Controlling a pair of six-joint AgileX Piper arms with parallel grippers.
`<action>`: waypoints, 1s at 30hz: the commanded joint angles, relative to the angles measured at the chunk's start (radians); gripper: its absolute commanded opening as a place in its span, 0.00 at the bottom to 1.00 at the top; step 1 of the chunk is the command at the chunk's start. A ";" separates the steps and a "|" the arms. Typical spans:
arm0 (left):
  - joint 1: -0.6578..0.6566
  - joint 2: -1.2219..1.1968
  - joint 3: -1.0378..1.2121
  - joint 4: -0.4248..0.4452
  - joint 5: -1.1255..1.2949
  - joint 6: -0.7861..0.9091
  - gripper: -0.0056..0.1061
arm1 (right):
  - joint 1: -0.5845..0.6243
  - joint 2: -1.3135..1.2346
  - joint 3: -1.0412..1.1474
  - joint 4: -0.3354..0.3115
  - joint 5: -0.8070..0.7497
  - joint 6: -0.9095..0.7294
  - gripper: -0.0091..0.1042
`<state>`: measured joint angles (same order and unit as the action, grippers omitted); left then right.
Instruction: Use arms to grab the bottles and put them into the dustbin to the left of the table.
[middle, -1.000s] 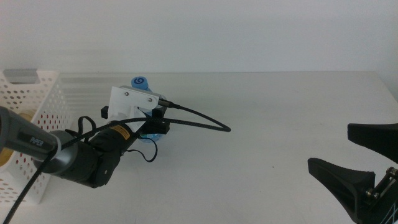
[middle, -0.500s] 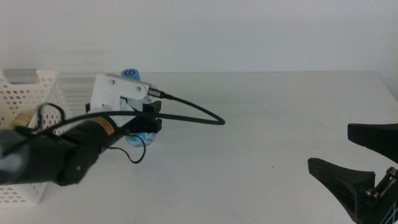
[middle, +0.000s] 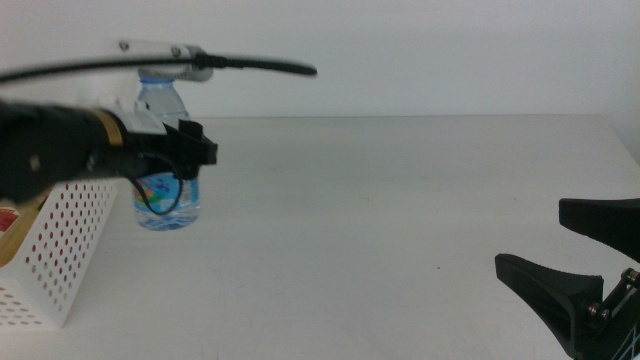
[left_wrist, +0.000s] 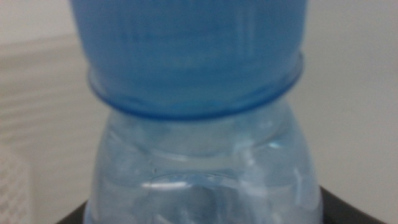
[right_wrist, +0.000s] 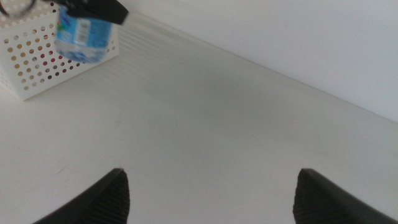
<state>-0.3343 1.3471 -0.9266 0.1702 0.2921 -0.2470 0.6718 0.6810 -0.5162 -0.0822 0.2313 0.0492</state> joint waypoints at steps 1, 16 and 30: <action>0.001 -0.042 -0.132 0.006 0.107 0.023 0.01 | 0.001 -0.001 -0.028 -0.005 -0.076 -0.010 0.73; 0.347 0.139 -0.713 -0.251 0.870 0.450 0.01 | 0.001 -0.001 -0.028 -0.005 -0.076 -0.010 0.73; 0.579 0.318 -0.833 -0.258 1.024 0.542 0.01 | 0.001 -0.001 -0.028 -0.005 -0.076 -0.010 0.73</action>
<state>0.2414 1.6997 -1.7256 -0.0734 1.2639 0.2845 0.6718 0.6810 -0.5162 -0.0822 0.2304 0.0492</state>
